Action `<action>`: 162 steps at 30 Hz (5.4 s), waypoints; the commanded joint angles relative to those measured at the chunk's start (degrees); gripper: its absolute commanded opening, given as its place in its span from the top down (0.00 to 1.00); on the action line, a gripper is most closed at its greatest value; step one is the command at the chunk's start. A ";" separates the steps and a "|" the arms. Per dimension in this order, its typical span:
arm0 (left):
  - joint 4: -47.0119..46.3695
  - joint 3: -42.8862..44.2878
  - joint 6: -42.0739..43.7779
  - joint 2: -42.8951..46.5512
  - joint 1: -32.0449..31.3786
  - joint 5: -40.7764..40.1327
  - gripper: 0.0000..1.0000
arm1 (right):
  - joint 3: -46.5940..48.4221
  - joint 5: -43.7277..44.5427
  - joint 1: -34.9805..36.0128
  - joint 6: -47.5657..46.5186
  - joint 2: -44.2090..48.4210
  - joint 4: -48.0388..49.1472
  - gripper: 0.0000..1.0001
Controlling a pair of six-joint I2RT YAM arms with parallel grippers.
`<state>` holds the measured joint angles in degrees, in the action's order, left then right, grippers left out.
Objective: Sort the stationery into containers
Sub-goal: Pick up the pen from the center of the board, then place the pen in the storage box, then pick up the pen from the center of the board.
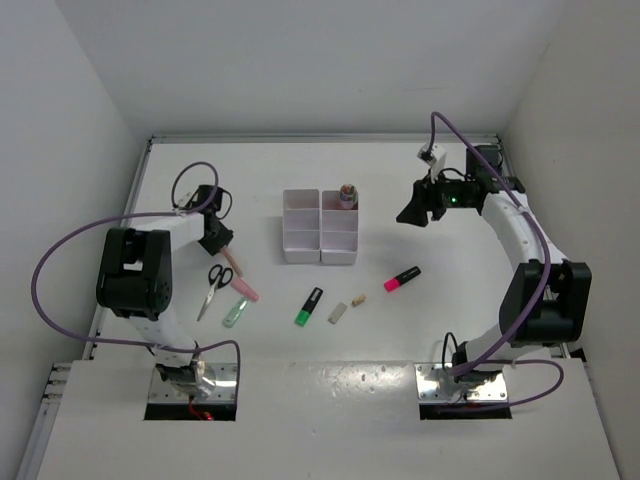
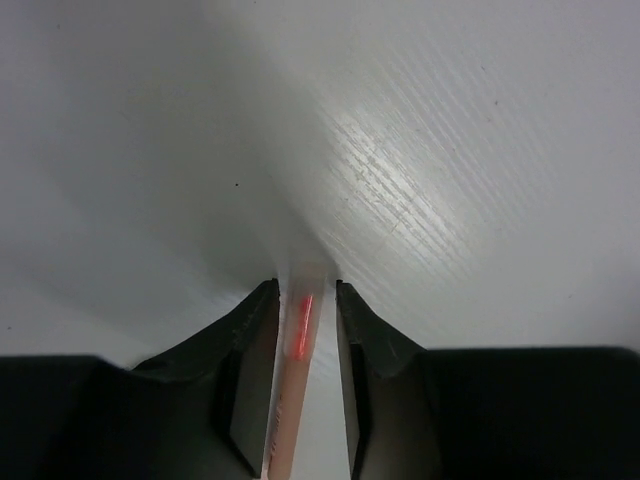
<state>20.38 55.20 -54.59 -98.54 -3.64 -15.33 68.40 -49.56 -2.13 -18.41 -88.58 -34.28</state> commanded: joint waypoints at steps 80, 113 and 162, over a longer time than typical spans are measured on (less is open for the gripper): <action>-56.36 0.95 40.46 13.25 -23.87 12.11 0.68 | 4.99 -22.94 -5.87 -36.88 -2.84 -27.24 0.00; 18.29 -11.09 -25.04 19.98 -22.02 -5.93 0.46 | 3.32 -18.12 -6.66 -18.58 1.04 -14.85 0.27; 15.13 16.86 -4.21 15.32 -25.97 -6.99 1.00 | 4.01 -21.28 -9.29 -24.82 -0.54 -21.87 1.00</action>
<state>37.01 66.89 -63.46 -83.88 -28.25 -20.03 70.22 -68.14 -11.14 -39.79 -87.81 -52.77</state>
